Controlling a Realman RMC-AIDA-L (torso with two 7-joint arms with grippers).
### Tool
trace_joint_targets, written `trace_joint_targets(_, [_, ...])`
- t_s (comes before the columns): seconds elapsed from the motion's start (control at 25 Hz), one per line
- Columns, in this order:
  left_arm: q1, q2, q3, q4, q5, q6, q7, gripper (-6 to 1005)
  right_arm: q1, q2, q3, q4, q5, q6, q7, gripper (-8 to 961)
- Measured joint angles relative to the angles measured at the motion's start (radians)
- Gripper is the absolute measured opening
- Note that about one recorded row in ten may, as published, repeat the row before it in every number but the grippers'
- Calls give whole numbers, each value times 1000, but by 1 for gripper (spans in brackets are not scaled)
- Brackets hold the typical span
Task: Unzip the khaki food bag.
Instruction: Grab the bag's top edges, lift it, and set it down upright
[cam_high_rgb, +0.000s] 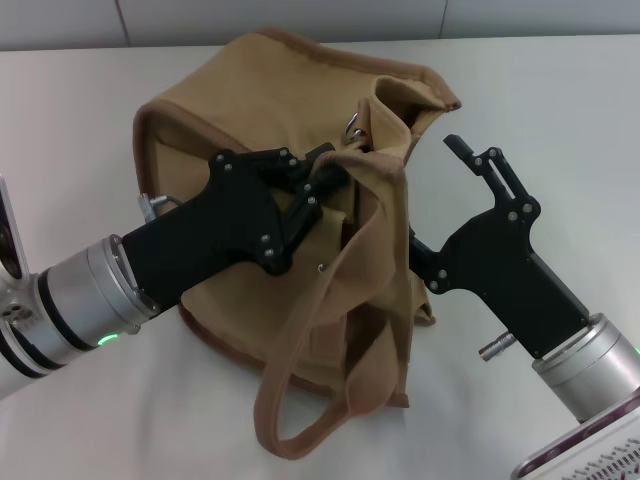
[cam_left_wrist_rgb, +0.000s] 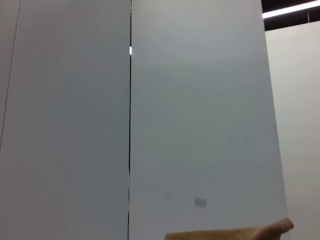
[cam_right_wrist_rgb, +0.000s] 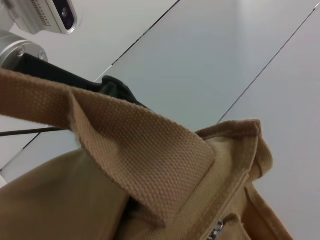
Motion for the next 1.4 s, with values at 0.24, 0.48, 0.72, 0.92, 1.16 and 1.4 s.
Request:
trace_joint_targets(0.24, [-1, 0, -2, 0, 0, -4, 2, 112, -2, 0, 9, 1, 0, -7, 2, 832])
trace_joint_targets(0.48, [3, 0, -2, 0, 0, -3, 2, 114, -8, 0, 27, -1, -2, -7, 8, 832])
trace_joint_targets(0.72, [8, 0, -4, 1, 0, 1, 1, 116, -31, 0, 36, -28, 0, 0, 9, 832])
trace_joint_targets(0.92, [8, 0, -4, 2, 0, 9, 0, 117, -34, 0, 31, -33, -4, 4, 6, 832])
trace_joint_targets(1.16, [8, 0, -4, 5, -3, 36, 0, 119, -26, 0, 27, -34, -14, 45, 2, 832])
trace_joint_targets(1.4, [3, 0, -4, 5, -5, 42, 0, 121, -20, 0, 26, -28, -52, 53, 0, 832])
